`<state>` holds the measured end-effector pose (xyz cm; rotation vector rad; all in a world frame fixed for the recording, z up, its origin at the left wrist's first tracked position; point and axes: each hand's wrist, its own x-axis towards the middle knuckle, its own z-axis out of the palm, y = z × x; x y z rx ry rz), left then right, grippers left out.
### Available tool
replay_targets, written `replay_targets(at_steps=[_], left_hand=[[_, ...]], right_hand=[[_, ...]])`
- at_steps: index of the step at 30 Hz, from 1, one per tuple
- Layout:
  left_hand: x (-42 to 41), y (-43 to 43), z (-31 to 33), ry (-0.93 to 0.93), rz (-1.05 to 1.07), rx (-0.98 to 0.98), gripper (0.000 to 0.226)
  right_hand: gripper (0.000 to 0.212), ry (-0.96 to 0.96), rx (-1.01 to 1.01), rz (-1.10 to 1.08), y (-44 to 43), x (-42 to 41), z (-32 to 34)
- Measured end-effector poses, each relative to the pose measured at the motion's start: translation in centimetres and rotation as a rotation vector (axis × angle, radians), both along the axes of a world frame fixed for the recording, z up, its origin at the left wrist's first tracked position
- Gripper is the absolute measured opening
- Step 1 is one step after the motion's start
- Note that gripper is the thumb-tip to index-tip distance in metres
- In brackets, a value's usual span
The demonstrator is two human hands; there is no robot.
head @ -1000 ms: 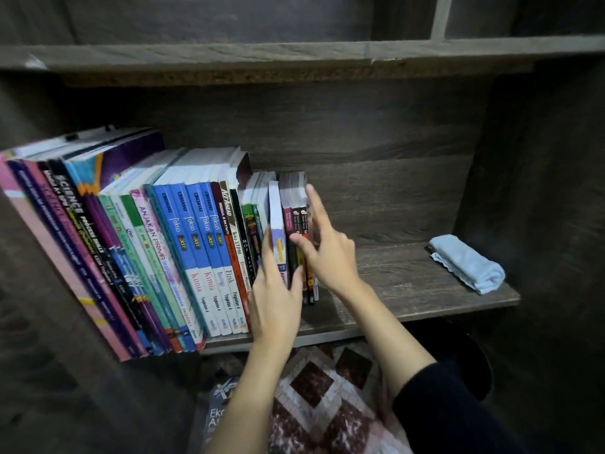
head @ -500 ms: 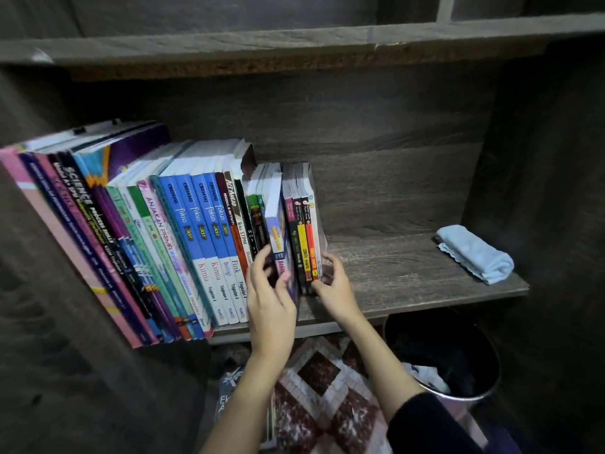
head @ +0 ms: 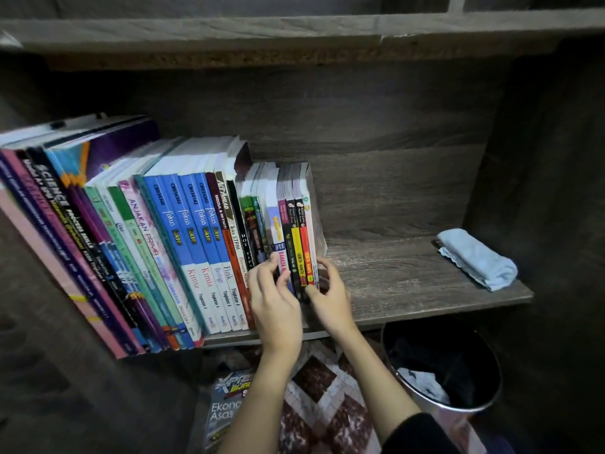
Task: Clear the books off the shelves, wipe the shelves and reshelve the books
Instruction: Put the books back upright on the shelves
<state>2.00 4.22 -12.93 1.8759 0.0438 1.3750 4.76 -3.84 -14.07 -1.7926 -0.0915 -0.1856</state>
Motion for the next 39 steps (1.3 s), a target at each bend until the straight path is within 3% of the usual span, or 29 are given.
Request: replay_targets(at_steps=[7, 9, 12, 15, 20, 29, 39], left_hand=[[0.6, -1.6, 0.7, 0.102, 0.081, -0.163, 0.008], [0.6, -1.5, 0.7, 0.113, 0.107, -0.116, 0.003], [0.3, -1.3, 0.7, 0.1, 0.098, -0.051, 0.013], [0.4, -0.7, 0.2, 0.138, 0.084, 0.034, 0.017], [0.7, -0.2, -1.1, 0.185, 0.017, 0.124, 0.043], [0.7, 0.1, -0.8, 0.17, 0.024, 0.117, 0.02], [1.3, 0.0, -0.6, 0.206, 0.049, 0.061, 0.019]], right_hand=[[0.059, -0.027, -0.028, 0.048, -0.8, -0.1, 0.3], [0.063, -0.019, -0.029, 0.075, -1.2, 0.0, 0.3], [0.067, -0.011, -0.016, 0.13, -1.8, 0.2, 0.2], [0.059, -0.002, -0.051, 0.155, -2.1, 0.3, 0.0], [0.054, -0.026, -0.103, 0.131, -2.2, 0.5, -0.1], [0.054, -0.015, -0.148, 0.093, -2.7, 1.1, -0.2], [0.05, -0.05, -0.227, 0.004, -2.3, 1.3, -0.2]])
